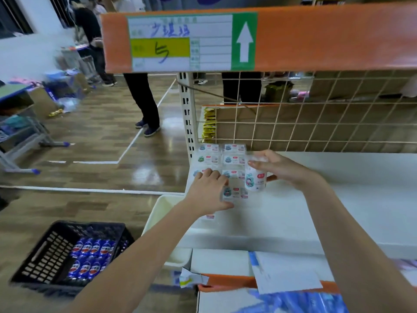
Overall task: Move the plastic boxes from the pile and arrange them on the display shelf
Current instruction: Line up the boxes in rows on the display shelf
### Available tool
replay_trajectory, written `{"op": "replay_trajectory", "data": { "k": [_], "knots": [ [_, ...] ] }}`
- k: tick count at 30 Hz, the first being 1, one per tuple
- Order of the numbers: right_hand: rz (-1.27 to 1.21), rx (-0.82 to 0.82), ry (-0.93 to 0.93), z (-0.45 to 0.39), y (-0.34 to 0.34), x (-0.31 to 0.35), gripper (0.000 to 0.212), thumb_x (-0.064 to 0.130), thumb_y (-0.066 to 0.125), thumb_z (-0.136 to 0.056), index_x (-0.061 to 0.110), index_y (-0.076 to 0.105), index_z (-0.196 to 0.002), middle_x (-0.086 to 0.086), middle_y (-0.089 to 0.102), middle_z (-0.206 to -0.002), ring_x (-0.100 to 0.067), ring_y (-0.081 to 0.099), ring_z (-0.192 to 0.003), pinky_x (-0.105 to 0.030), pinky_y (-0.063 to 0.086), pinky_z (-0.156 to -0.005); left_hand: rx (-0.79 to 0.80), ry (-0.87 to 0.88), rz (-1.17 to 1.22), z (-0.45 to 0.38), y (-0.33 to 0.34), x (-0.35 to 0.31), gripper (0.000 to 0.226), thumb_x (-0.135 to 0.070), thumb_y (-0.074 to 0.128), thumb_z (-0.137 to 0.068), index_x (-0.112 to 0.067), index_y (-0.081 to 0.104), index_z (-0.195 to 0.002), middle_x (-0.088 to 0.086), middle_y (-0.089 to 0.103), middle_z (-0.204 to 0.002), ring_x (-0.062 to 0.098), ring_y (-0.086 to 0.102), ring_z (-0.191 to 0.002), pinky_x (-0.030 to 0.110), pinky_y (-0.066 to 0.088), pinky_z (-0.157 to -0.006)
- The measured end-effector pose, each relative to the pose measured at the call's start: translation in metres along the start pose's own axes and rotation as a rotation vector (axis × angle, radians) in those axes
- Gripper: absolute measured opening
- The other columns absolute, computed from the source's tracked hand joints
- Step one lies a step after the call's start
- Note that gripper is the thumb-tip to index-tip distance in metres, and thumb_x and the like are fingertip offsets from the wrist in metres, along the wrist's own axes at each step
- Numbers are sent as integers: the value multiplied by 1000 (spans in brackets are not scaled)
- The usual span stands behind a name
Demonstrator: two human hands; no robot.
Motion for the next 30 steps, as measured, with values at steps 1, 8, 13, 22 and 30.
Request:
{"op": "replay_trajectory", "data": {
  "k": [1,8,13,22,30],
  "knots": [
    [4,5,2,0,1,0,40,37,59,-89,22,43,-122,13,59,-102,-2,56,-93,-23,46,-72,2,3,0,0,0,0,68,-64,60,-75,-19,49,-126,3,51,-124,25,40,-116,38,32,-97],
    [25,-12,36,-2,-5,-5,48,32,67,-84,20,46,-126,5,56,-117,-14,57,-107,-32,49,-90,36,106,-23,-12,-12,-4,62,-62,52,-82,-18,52,-125,6,51,-126,26,40,-117,38,34,-96],
    [40,-107,53,6,-30,-13,53,23,69,-84,15,46,-131,-2,55,-122,-16,57,-107,-25,47,-87,50,215,-53,-37,-23,-34,55,-55,51,-87,-19,50,-128,8,48,-131,27,38,-123,38,31,-99],
    [134,-320,139,52,-119,-58,55,26,70,-84,16,48,-133,-5,47,-135,-17,48,-114,-23,38,-87,85,374,-52,-94,-11,-131,53,-50,49,-90,-15,49,-129,9,49,-127,28,41,-120,40,32,-98],
    [156,-375,147,49,-191,-95,59,27,69,-84,10,47,-136,-9,47,-141,-22,47,-120,-27,36,-89,106,300,-25,-149,-4,-189,49,-50,50,-90,-17,50,-126,7,49,-130,26,41,-124,41,32,-100]
  ]
}}
Point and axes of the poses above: each hand's wrist, its own z-axis away from the middle knuckle, its own y-axis out of the palm, x = y × z, the point moved 7 cm from there along -z, towards the middle knuckle
